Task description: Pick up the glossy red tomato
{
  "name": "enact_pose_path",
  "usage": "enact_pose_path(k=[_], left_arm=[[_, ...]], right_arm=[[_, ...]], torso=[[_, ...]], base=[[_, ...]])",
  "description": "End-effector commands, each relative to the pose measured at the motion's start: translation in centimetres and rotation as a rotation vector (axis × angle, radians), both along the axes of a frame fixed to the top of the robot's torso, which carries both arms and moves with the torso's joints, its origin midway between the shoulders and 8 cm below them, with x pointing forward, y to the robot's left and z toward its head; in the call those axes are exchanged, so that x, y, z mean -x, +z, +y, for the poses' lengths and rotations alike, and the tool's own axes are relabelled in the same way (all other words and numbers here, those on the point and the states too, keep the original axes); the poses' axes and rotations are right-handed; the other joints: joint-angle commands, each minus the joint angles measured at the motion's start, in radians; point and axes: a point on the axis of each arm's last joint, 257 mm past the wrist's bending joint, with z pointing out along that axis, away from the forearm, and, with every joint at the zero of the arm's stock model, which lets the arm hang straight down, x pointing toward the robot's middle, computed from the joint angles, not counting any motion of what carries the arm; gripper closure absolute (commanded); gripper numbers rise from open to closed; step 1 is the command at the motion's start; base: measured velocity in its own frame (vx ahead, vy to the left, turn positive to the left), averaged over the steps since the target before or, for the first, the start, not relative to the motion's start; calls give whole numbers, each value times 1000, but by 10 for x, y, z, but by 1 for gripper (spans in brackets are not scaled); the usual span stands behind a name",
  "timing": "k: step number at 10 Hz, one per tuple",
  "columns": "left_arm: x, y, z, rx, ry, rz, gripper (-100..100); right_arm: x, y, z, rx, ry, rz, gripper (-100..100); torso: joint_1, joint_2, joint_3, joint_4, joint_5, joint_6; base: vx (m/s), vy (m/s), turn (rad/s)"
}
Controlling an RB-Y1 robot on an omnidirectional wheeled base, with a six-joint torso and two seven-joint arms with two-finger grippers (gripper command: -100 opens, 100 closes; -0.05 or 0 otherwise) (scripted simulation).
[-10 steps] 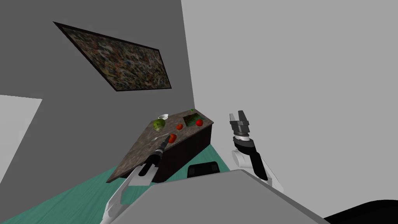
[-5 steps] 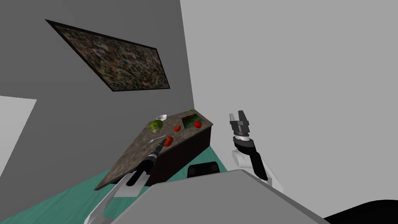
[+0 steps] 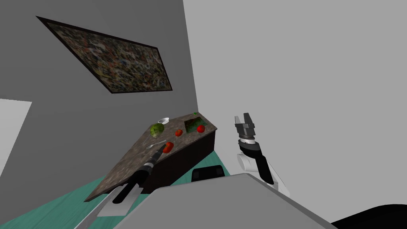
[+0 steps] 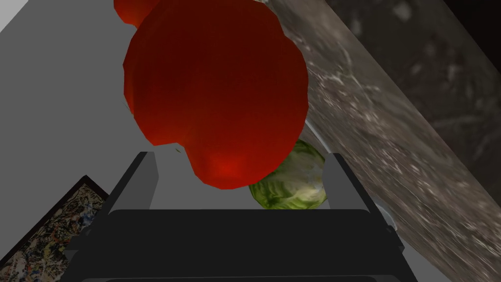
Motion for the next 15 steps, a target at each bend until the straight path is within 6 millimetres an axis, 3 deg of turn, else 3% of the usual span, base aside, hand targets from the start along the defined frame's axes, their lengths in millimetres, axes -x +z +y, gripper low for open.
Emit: enact_pose_path(k=[1,2,3,4,5,6,7,9,10,14,15], left_arm=[[10,1,15,0,-2,2,-100],[9,4,13,2,-11,-10,-100],[20,4,29,0,-7,-1,-100],[19,7,26,2,-17,-13,-100],[29,8,43,-1,-11,-2,-100],[28,12,39,2,-23,-17,-100],[38,15,54,0,-23,-14,-100],[37,13,51,0,-25,-17,-100],[37,14,51,1,-27,-20,100],[37,14,51,0,-27,-20,100],[37,14,51,0,-27,-20,0]], right_arm=[[0,0,0,0,0,0,0],[0,0,0,0,0,0,0],[0,0,0,0,0,0,0],[0,0,0,0,0,0,0],[0,0,0,0,0,0,0],[0,0,0,0,0,0,0],[0,0,0,0,0,0,0],[0,0,0,0,0,0,0],[0,0,0,0,0,0,0],[0,0,0,0,0,0,0],[0,0,0,0,0,0,0]], torso=[[0,0,0,0,0,0],[0,-1,0,0,0,0],[1,-1,0,0,0,0],[1,-1,0,0,0,0],[1,0,0,0,0,0],[-1,-1,0,0,0,0],[0,-1,0,0,0,0],[0,-1,0,0,0,0],[3,1,1,0,1,0],[5,4,2,1,1,0],[5,4,2,1,1,0]], base=[[79,-69,29],[69,-58,24],[73,-65,31],[59,-71,24],[78,-101,35],[71,-80,30],[77,-107,27],[45,-53,17],[4,-5,9],[0,0,0],[0,0,0]])
